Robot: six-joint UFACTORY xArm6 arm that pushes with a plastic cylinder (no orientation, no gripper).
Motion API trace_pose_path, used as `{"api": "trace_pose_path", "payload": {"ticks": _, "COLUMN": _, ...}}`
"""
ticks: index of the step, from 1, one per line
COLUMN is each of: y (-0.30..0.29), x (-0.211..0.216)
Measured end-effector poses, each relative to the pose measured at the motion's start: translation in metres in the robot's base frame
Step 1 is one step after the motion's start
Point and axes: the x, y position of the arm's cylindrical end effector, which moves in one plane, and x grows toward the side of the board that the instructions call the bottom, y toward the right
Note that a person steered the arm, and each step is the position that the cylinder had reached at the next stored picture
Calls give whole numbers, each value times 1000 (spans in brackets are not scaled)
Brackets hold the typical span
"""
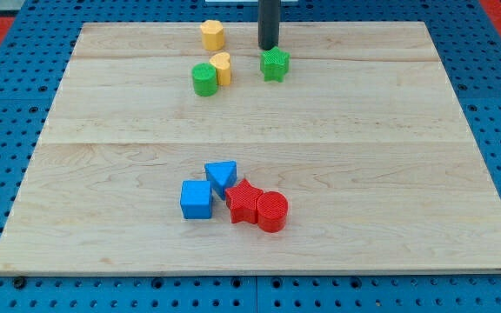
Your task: Separate the yellow and green blocks
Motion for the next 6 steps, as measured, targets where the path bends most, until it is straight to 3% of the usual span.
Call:
{"api": "trace_pose_path", "payload": {"ticks": 1, "y": -36, "x": -24}}
{"api": "trace_pose_path", "payload": {"ticks": 4, "y": -181, "x": 35}}
{"api": "trace_pose_path", "payload": {"ticks": 5, "y": -176, "x": 99}}
{"api": "trace_pose_path", "payload": {"ticks": 6, "y": -124, "x": 143}}
